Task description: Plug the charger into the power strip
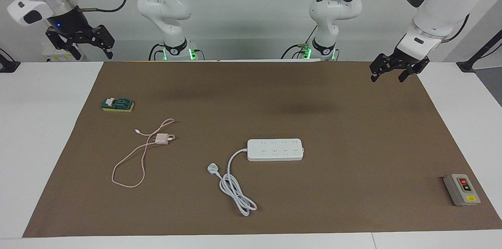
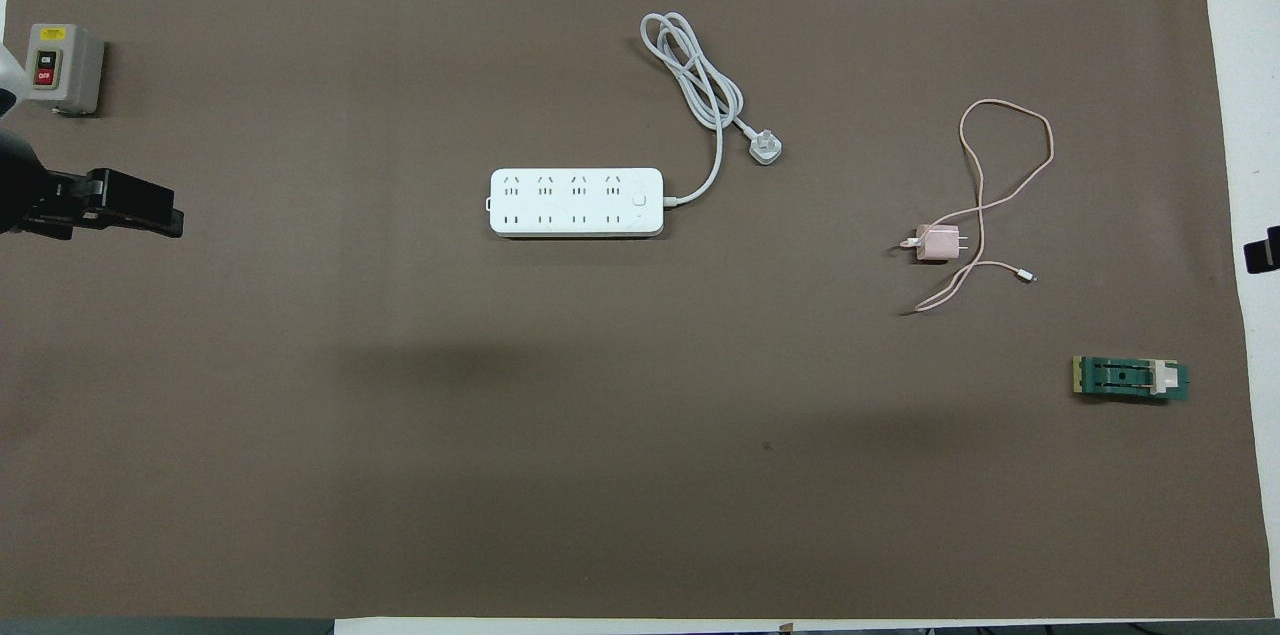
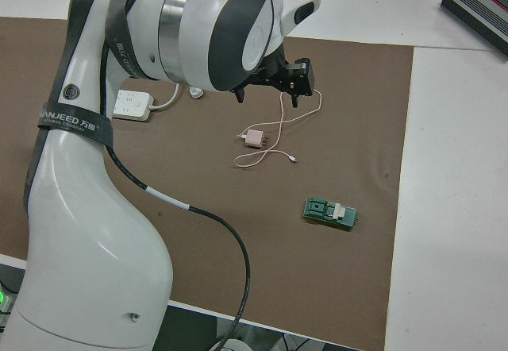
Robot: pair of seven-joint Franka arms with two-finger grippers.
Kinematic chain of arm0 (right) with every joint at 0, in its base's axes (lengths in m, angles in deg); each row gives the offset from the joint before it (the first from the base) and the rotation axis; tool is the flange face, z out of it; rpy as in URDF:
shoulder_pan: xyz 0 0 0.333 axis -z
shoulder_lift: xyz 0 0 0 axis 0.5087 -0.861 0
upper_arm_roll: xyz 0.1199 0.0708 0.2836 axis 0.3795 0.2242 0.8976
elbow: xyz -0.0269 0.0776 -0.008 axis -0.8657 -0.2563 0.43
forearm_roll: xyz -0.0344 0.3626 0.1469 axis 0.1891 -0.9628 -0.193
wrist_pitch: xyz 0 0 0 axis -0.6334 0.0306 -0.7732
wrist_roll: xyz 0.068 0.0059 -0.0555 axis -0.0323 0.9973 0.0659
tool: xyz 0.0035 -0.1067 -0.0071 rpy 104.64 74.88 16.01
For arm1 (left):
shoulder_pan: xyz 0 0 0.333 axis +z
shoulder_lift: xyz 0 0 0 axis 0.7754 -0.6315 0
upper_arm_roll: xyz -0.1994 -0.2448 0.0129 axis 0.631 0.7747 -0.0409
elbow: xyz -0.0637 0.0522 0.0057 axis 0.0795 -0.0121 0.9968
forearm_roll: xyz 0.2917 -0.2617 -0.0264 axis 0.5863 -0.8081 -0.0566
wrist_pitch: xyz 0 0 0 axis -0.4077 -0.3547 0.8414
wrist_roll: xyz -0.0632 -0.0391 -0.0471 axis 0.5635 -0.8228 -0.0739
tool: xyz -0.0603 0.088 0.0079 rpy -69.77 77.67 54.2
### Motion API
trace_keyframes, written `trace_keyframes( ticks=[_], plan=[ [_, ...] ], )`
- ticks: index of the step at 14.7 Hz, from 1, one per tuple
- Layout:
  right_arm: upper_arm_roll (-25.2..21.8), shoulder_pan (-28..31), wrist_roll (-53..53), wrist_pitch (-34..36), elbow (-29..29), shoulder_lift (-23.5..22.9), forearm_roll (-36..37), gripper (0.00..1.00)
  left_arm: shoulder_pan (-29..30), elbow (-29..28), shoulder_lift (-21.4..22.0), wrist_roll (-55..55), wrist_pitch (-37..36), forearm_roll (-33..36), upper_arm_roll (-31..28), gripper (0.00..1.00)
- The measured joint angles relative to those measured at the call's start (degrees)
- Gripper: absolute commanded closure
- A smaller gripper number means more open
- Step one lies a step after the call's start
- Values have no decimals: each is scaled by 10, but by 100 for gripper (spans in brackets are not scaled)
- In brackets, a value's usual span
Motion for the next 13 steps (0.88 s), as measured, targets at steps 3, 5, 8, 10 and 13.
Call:
trace_keyframes(
  ticks=[3, 5, 8, 10, 13],
  plan=[
    [0, 0, 0, 2, 0, 0, 0, 0, 0, 0, 0, 0, 4, 0, 0, 0],
    [0, 0, 0, 4, 0, 0, 0, 0, 0, 0, 0, 0, 5, 0, 0, 0],
    [1, 0, 0, 13, 0, 0, 0, 0, 0, 0, 0, 0, 14, 0, 0, 0],
    [1, -1, 0, 16, 0, 0, 0, 0, 0, 0, 0, 0, 15, 0, 1, 0],
    [1, -1, 0, 17, 1, 0, 0, 0, -1, 0, 0, 0, 15, 0, 2, 0]
  ],
)
